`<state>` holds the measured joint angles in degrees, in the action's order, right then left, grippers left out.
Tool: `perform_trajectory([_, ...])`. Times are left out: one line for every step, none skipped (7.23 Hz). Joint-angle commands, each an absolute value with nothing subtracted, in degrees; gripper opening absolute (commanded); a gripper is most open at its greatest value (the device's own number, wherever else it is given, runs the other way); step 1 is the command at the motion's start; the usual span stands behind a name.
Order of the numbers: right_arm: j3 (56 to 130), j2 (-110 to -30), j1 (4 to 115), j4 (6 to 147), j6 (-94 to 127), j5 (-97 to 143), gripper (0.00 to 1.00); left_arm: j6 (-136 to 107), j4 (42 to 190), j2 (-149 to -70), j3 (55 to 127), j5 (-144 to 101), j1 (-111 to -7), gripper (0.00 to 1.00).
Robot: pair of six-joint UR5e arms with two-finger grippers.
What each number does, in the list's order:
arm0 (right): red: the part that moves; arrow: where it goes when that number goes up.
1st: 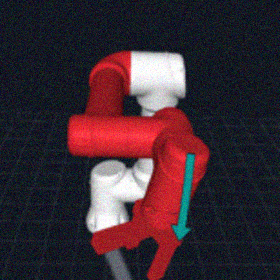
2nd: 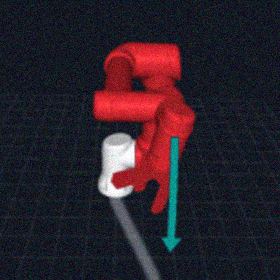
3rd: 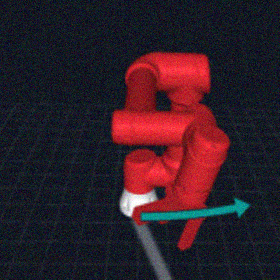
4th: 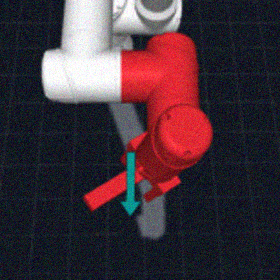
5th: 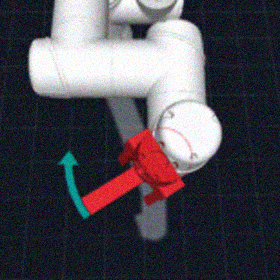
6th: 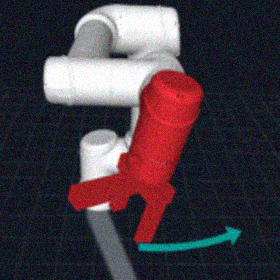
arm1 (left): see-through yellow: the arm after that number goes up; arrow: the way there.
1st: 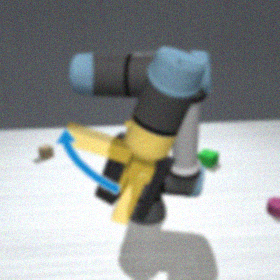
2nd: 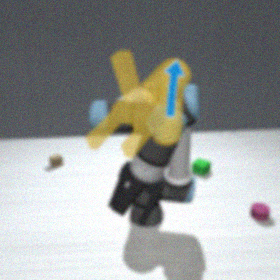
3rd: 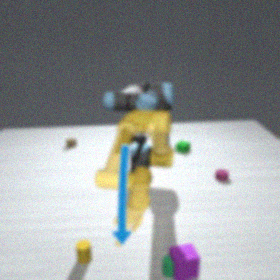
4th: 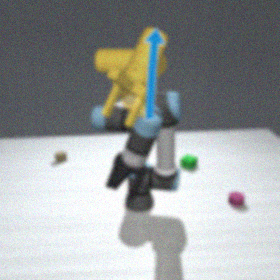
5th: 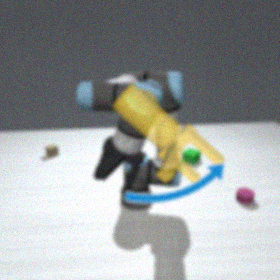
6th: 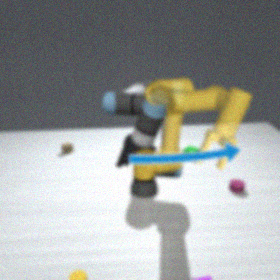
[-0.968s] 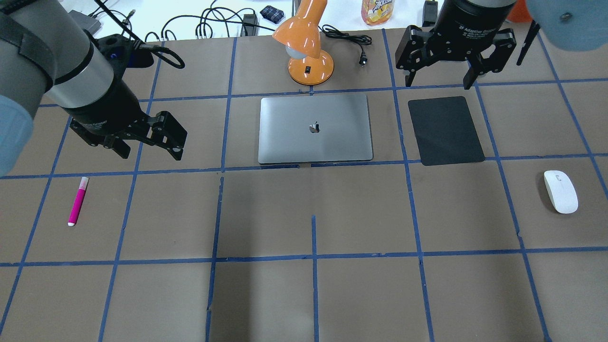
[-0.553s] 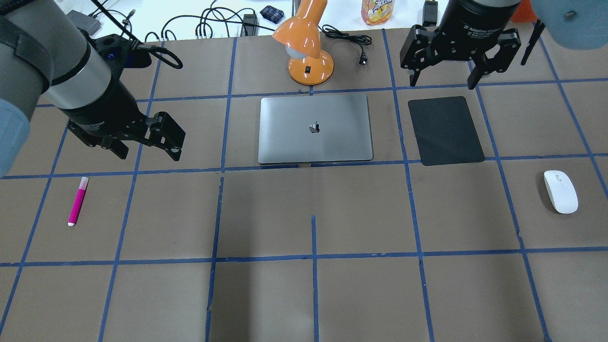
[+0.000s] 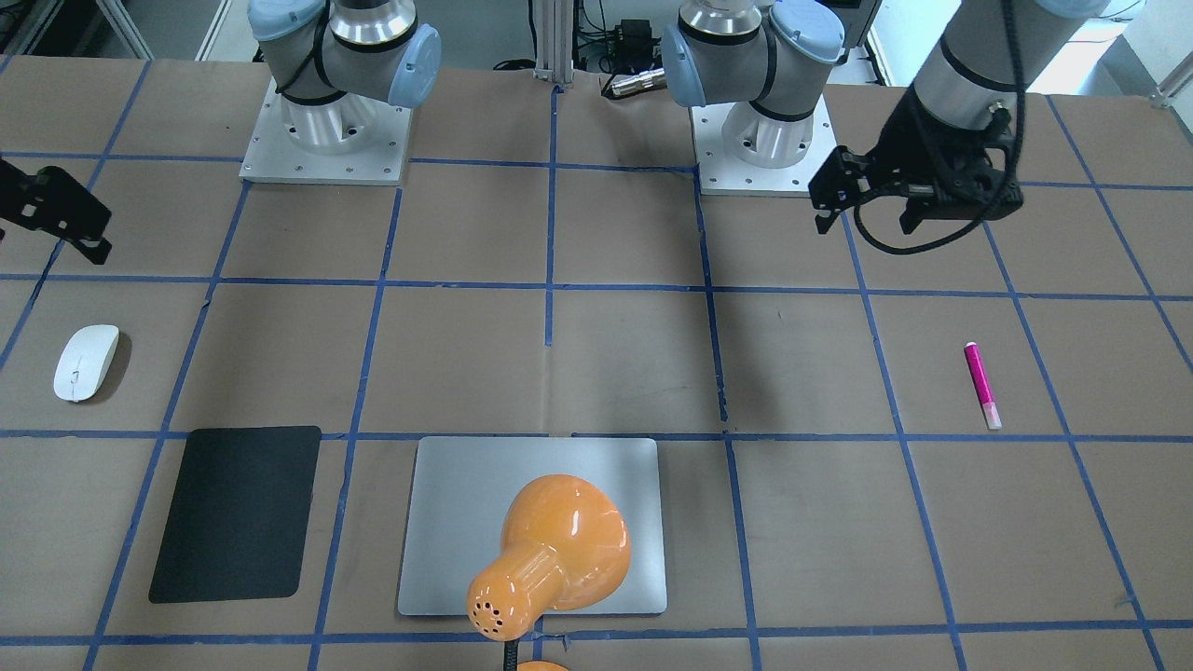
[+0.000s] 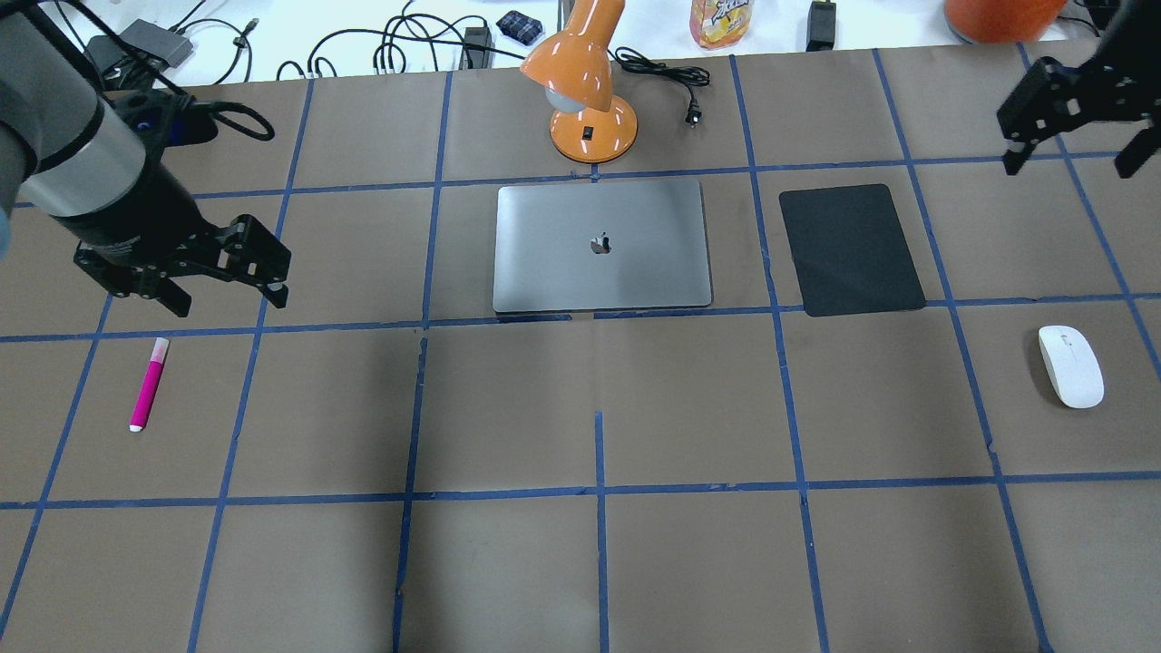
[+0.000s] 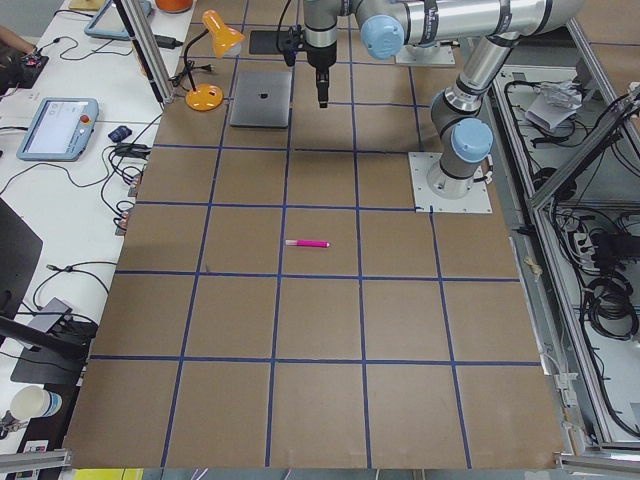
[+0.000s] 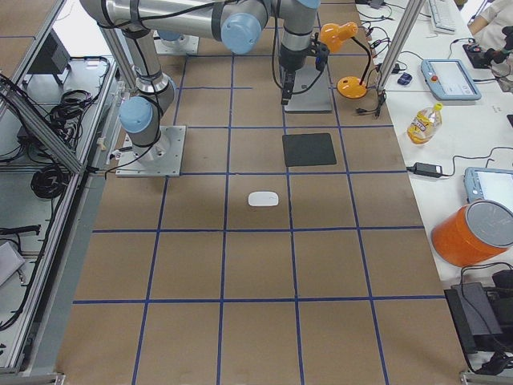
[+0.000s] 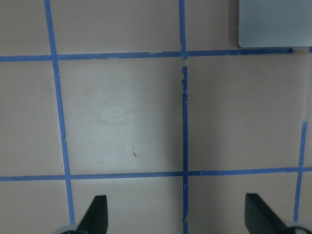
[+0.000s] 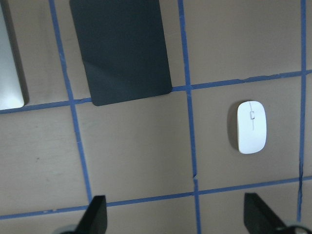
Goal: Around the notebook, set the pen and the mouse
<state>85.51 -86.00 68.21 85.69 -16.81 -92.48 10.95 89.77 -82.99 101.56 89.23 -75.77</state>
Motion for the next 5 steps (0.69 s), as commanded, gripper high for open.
perform_trajectory([92.8, -84.6, 57.5, 93.1, -31.5, -91.8, 1.00, 21.7, 89.5, -83.9, 104.0, 89.2, -64.5, 1.00])
perform_trajectory([98.4, -84.1, 53.7, 101.8, -38.8, -91.4, 1.00, 26.2, 85.8, -85.2, 106.1, 89.4, -59.6, 1.00])
perform_trajectory([105.5, -83.9, 50.7, 109.9, -40.7, -91.3, 1.00, 33.0, 79.2, -87.3, 110.1, 89.6, -53.9, 1.00])
perform_trajectory([111.6, -82.6, 48.9, 117.8, -41.3, -91.3, 1.00, 37.6, 71.6, -89.1, 114.1, 89.2, -49.3, 1.00])
perform_trajectory([115.4, -79.7, 47.6, 124.3, -43.5, -91.2, 1.00, 43.0, 63.6, -91.1, 116.4, 89.3, -47.7, 1.00])
